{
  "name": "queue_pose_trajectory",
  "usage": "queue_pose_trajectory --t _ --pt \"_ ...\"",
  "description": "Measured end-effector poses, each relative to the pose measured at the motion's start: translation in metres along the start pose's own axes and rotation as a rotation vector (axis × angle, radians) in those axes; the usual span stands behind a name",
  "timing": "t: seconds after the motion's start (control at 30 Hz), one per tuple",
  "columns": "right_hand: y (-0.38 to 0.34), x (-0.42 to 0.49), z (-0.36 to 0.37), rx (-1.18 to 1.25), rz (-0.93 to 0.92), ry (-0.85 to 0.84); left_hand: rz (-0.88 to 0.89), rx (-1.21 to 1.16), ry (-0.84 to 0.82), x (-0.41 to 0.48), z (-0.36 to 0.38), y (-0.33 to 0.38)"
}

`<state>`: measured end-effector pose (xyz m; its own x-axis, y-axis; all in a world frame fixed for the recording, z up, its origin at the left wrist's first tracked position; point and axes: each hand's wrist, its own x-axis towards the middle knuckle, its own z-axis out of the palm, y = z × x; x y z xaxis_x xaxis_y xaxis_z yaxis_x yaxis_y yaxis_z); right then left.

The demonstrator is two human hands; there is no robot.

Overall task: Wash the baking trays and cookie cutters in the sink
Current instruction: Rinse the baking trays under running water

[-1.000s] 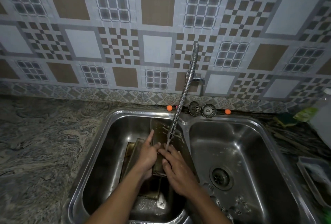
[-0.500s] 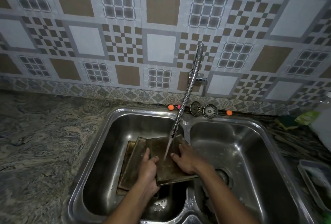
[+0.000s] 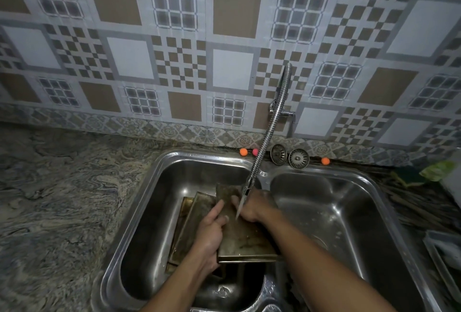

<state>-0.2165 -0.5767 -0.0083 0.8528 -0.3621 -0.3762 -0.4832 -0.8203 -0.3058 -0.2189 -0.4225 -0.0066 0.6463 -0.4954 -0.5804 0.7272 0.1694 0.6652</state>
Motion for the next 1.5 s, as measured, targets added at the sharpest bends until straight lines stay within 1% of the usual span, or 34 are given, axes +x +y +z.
queue_pose_trajectory --t 0.07,0.13,0.23,0.27,0.33,0.43,0.47,0.5,0.53,0.63,0.7,0.73,0.77,0.87,0.93,0.97,1.0,1.03,1.13,1.17,1.2,1.23,1.3,1.37,1.43,1.5 --pt "-0.022 -0.005 0.006 0.017 -0.103 -0.021 0.019 -0.014 0.0 0.002 0.007 -0.002" --pt "-0.035 -0.018 0.006 0.043 -0.162 0.001 0.083 -0.059 0.067 0.009 0.011 0.001" --pt "-0.025 -0.054 0.015 0.056 -0.3 0.079 0.124 -0.063 0.133 0.016 0.008 0.012" --pt "-0.016 -0.065 0.019 0.069 -0.313 0.093 0.131 -0.039 0.149 0.016 0.009 0.015" --pt "0.007 -0.069 0.022 0.096 -0.223 0.112 0.148 0.004 0.17 0.018 0.013 0.013" --pt "0.017 -0.041 0.013 0.079 0.082 0.136 0.166 -0.006 0.176 0.018 0.023 0.002" --pt "0.012 -0.031 0.012 0.07 0.146 0.136 0.166 -0.017 0.178 0.019 0.025 -0.002" --pt "0.005 -0.026 0.011 0.057 0.158 0.131 0.173 -0.026 0.171 0.021 0.027 -0.005" --pt "-0.003 -0.025 0.012 0.041 0.12 0.124 0.181 -0.035 0.171 0.021 0.03 -0.006" --pt "-0.019 -0.048 0.013 0.049 -0.156 0.142 0.199 -0.137 0.174 0.021 0.039 0.002" --pt "-0.015 -0.068 0.02 0.07 -0.278 0.233 0.205 -0.181 0.178 0.021 0.04 0.012" --pt "-0.007 -0.073 0.026 0.09 -0.281 0.276 0.23 -0.16 0.196 0.023 0.038 0.014" --pt "0.004 -0.075 0.029 0.123 -0.232 0.299 0.273 -0.095 0.22 0.024 0.037 0.016" --pt "0.044 -0.05 0.035 0.244 0.103 0.256 0.377 0.099 0.274 0.026 0.035 0.013" --pt "0.052 -0.028 0.031 0.308 0.259 0.255 0.434 0.144 0.256 0.023 0.033 0.006" --pt "0.049 -0.019 0.031 0.324 0.283 0.267 0.463 0.163 0.246 0.022 0.031 0.003" --pt "0.041 -0.014 0.031 0.329 0.265 0.281 0.493 0.203 0.244 0.021 0.029 0.001" --pt "0.029 -0.013 0.032 0.333 0.203 0.295 0.514 0.248 0.245 0.022 0.028 -0.001" --pt "-0.008 -0.029 0.031 0.316 -0.147 0.296 0.521 0.346 0.191 0.022 0.026 0.0" --pt "-0.01 -0.031 0.03 0.306 -0.228 0.289 0.509 0.338 0.165 0.022 0.023 0.0" --pt "-0.004 -0.025 0.03 0.299 -0.242 0.295 0.5 0.333 0.155 0.021 0.021 0.002" --pt "0.004 -0.014 0.029 0.319 -0.193 0.312 0.51 0.347 0.157 0.021 0.019 0.005" --pt "0.028 0.003 0.029 0.403 0.005 0.328 0.523 0.392 0.136 0.02 0.018 0.011" --pt "0.047 0.004 0.028 0.462 0.152 0.277 0.485 0.397 0.041 0.023 0.023 0.009" --pt "0.055 -0.007 0.032 0.538 0.17 0.273 0.411 0.402 -0.049 0.026 0.035 0.004" --pt "0.048 -0.021 0.03 0.742 0.122 0.285 0.367 0.438 -0.109 0.032 0.052 -0.002"
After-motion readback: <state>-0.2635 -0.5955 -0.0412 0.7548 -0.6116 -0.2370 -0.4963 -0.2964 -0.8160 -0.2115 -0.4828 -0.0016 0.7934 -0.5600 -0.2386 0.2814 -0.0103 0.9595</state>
